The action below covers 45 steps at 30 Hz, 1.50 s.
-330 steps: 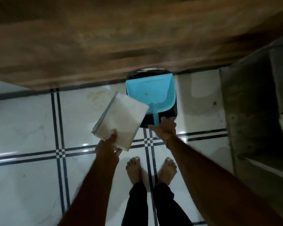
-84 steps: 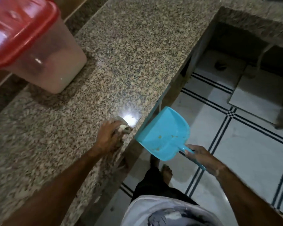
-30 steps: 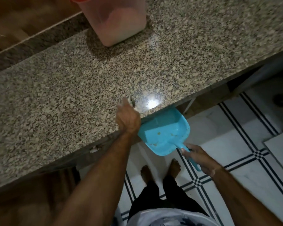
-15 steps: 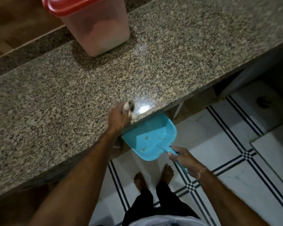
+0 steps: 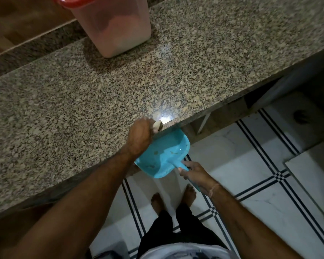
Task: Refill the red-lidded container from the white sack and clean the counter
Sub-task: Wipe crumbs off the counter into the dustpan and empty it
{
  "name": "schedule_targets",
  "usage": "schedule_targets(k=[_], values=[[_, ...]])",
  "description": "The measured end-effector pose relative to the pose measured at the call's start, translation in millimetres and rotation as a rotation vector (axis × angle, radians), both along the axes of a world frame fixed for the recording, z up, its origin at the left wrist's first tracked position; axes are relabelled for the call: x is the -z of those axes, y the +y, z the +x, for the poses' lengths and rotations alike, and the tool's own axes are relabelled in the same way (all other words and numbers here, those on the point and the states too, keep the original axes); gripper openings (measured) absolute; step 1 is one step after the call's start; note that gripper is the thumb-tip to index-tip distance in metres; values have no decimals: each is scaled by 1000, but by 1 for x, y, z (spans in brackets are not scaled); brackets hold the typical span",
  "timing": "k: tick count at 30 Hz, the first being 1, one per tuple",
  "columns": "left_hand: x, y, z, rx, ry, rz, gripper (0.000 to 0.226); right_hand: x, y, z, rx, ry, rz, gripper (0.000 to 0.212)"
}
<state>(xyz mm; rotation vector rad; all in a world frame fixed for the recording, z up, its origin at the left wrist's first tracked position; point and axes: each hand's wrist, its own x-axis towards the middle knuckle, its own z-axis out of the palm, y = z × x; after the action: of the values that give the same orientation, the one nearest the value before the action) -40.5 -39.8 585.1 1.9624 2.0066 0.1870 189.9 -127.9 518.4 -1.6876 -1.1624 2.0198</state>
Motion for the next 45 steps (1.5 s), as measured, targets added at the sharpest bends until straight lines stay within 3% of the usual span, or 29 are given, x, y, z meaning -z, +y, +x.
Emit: schedule_targets(k=[3,5,9,13,17,20,23,27,31,34,36,40,43,45], values=[[-11,28,-3,-33,21,-259,34,-5,3,-8,-10,4,-6,20],[-12,33,-2,-65,9,-311,41,-8,5,-12,-15,-1,-4,17],[-6,-4,6,-85,-3,-34,28,-6,8,-15,1,-13,-7,22],[13,-35,6,-25,44,54,17,-2,8,-17,26,-30,-13,24],[5,-33,-7,-204,-223,149,18,-2,7,-19,18,-31,1,11],[-2,-18,-21,-239,-407,97,32,-4,6,-20,29,-19,-5,9],[-6,-14,-17,-11,-229,-31,37,-5,4,-22,44,-17,-13,13],[-7,-16,-17,154,-86,-37,45,-7,1,-23,40,-10,-30,11],[-11,-4,-17,103,-58,-86,26,-10,-1,-23,34,-21,-29,11],[-14,16,-20,28,2,-262,32,-14,-3,-21,46,-9,-27,10],[-13,10,-18,-5,10,-222,31,-13,-4,-19,46,-8,-27,13],[-5,-33,-4,-79,-3,41,15,-9,-5,-19,41,-4,-25,20],[5,-59,6,-30,45,30,18,-9,-2,-21,43,-6,-23,17],[0,-61,5,-109,-40,85,20,-10,1,-22,40,5,-11,14]])
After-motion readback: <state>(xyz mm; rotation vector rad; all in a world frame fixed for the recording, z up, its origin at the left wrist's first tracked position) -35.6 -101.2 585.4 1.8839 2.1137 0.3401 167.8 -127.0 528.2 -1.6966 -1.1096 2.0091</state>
